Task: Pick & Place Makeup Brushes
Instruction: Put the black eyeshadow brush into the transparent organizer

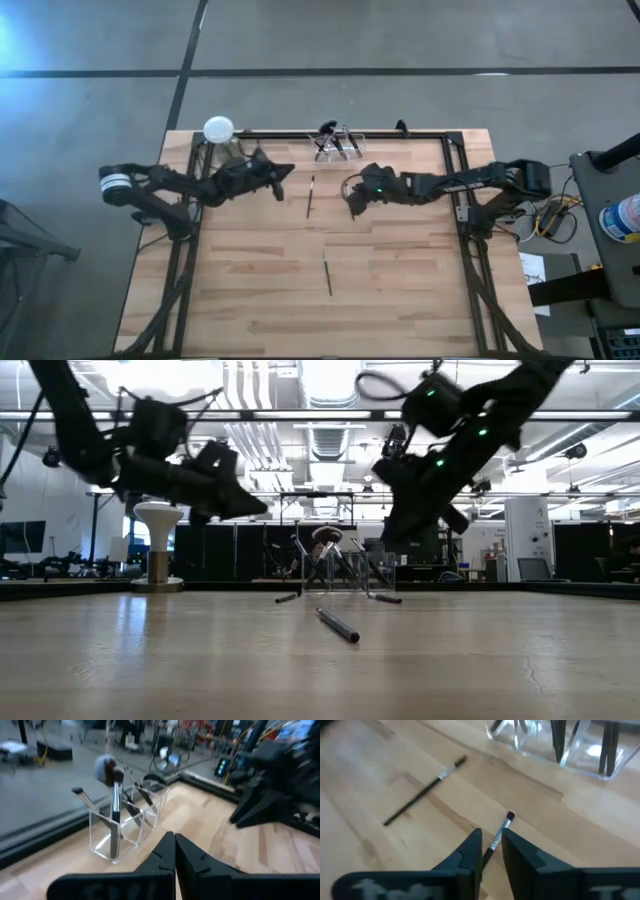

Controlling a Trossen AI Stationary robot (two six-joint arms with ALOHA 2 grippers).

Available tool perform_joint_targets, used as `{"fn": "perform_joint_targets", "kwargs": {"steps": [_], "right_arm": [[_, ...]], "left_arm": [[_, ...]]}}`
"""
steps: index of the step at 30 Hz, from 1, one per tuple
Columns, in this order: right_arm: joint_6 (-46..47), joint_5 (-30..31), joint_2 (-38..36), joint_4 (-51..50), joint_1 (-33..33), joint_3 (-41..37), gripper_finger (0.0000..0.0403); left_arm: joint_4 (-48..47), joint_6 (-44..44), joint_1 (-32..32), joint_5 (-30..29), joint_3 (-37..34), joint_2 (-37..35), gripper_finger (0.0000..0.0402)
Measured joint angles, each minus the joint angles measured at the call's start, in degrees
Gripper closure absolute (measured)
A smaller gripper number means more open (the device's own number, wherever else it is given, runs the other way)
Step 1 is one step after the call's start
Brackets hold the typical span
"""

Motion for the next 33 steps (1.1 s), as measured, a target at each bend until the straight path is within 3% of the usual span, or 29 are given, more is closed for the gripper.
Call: {"fn": "perform_joint_targets", "kwargs": {"steps": [7,14,22,33], "right_arm": [[1.06,-4.21,12.93,-9.32,-4.03,11.82,0.0285],[3.0,-4.9,21.33,-20.24,-6.56,20.43,0.0278],[3.05,-7.67,25.05,-20.19,-6.52,23.75,0.0308],[-1.31,-8.23,25.6,-19.91,-6.78,23.68,0.0379]], "left_arm": [[4.44,1.1,0.19,0.45,-2.22,-1.55,0.0401],[4.32,1.32,0.19,2.76,-2.13,-1.38,0.0401],[4.18,1.46,0.19,2.78,-2.35,-1.38,0.0401],[4.19,1.07,0.23,2.74,-2.35,-1.38,0.0401]]}}
